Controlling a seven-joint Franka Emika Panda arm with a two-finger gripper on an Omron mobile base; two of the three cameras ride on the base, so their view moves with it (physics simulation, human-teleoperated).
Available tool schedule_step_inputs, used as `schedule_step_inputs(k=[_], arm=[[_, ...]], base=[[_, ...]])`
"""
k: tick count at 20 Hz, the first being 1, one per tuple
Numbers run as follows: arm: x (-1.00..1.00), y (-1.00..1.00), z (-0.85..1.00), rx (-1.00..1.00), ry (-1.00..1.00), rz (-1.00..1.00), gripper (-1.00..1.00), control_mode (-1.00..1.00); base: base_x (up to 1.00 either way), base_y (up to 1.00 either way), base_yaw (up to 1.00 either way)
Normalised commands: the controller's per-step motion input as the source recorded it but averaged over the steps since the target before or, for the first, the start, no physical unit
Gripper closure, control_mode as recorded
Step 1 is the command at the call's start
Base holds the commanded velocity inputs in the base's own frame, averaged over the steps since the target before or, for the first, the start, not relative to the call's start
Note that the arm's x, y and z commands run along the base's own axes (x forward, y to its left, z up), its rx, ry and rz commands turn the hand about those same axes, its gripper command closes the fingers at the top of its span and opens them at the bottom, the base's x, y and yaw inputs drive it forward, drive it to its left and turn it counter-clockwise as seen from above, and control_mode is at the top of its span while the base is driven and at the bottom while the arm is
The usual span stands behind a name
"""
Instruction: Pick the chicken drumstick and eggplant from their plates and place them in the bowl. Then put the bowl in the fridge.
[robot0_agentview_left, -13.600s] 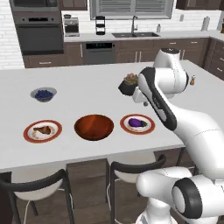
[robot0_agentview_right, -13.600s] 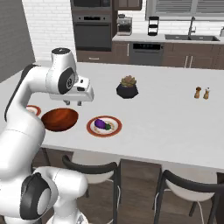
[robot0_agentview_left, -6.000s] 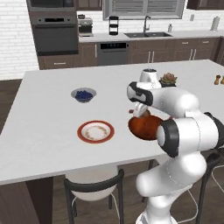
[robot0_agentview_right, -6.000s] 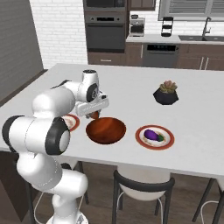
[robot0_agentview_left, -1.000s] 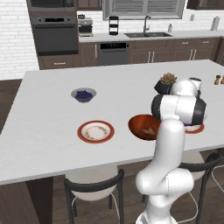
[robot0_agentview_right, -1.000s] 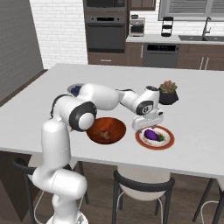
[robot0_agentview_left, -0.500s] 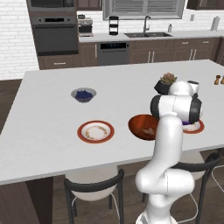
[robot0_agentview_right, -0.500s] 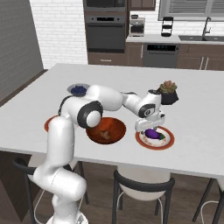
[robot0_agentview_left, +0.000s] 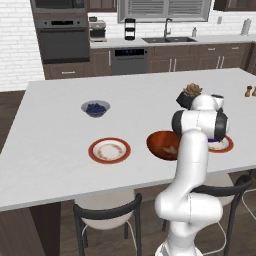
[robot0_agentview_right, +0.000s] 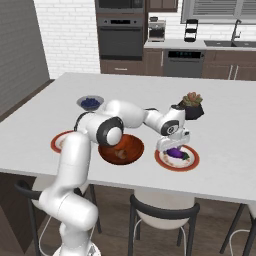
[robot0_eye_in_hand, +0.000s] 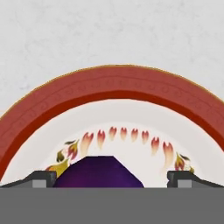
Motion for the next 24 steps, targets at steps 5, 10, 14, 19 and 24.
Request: schedule_step_inputs(k=[5, 10, 14, 19, 24], arm=[[0.00, -0.15, -0.25, -0.04, 0.00, 0.00, -1.00, -1.00], [-0.01, -0.13, -0.06, -0.06, 0.00, 0.00, -1.00, -1.00], [-0.14, -0.18, 0.00, -0.05, 0.00, 0.00, -1.00, -1.00], [-0.10, -0.05, 0.00, -0.05, 0.00, 0.00, -1.00, -1.00], [0.00, -0.10, -0.06, -0.03, 0.00, 0.00, -1.00, -1.00]], base=[[0.00, 0.00, 0.00], [0.00, 0.00, 0.00], [0.00, 0.00, 0.00], [0.00, 0.00, 0.00], [0.00, 0.00, 0.00]])
